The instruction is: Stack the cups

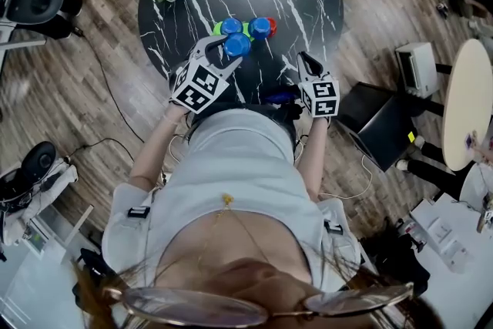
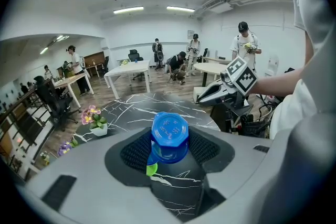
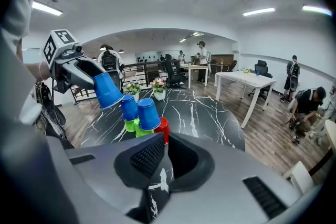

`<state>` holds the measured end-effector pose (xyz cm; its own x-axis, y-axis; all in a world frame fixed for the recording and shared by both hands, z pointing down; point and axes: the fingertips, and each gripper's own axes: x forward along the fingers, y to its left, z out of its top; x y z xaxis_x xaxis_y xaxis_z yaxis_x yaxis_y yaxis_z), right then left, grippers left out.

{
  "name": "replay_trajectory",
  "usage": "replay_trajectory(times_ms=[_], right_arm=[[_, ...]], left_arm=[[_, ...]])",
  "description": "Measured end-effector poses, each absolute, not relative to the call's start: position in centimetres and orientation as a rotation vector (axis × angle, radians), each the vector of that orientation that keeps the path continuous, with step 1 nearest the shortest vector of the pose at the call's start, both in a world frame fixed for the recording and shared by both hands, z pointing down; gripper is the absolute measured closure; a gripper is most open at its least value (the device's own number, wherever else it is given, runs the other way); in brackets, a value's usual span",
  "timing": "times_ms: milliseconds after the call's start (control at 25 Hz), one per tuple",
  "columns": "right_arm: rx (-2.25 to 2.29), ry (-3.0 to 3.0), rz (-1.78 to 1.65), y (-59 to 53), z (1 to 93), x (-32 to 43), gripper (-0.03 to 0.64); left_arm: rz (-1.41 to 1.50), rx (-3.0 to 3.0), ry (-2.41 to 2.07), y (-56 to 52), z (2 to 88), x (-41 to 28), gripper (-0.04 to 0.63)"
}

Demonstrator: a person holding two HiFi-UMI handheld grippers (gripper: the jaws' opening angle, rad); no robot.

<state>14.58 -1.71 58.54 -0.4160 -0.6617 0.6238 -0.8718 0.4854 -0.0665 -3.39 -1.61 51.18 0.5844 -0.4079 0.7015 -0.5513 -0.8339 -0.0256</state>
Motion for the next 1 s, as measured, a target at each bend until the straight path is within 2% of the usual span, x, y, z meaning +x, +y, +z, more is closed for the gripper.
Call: replay_trajectory(times_ms=[1000], right_arm=[[1.326,-2.150,0.594,-0.5,59.5,16.2,0.583]], left_arm=[[1.193,2.633,-0.708,-7.3,51.4,-1.6,0.359]])
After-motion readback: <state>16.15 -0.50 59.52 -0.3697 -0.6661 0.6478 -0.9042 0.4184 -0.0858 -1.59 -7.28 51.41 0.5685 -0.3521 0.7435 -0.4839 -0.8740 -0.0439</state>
